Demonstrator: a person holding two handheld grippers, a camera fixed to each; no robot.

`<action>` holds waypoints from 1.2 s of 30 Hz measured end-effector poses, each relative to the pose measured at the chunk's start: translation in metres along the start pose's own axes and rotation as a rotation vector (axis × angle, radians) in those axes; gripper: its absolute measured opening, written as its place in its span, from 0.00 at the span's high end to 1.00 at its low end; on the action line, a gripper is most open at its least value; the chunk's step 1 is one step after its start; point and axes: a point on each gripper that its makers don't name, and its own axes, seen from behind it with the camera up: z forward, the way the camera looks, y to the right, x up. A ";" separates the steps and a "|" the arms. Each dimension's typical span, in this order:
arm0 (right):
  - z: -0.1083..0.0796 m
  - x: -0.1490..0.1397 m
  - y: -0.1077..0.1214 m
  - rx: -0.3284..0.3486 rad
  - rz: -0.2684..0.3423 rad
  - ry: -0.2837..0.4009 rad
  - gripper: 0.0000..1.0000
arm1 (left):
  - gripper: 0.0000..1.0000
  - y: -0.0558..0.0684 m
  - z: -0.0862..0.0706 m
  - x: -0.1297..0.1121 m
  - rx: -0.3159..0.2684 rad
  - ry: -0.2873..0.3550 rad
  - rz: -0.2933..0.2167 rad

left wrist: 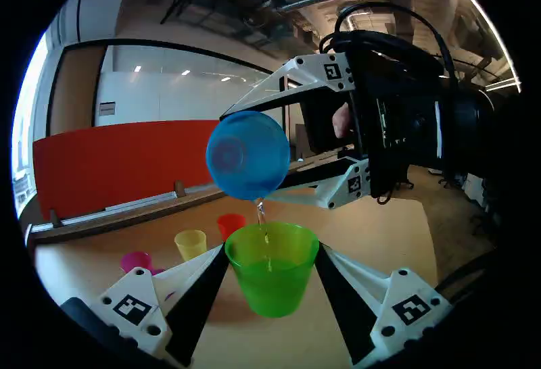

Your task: Pour water

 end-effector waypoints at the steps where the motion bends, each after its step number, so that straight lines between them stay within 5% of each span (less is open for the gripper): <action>1: 0.000 0.000 0.000 -0.001 -0.004 -0.001 0.11 | 0.12 0.000 0.000 0.000 0.000 0.000 0.000; 36: 0.000 0.002 0.001 -0.010 -0.055 0.005 0.11 | 0.12 -0.002 -0.001 0.002 0.005 0.003 0.003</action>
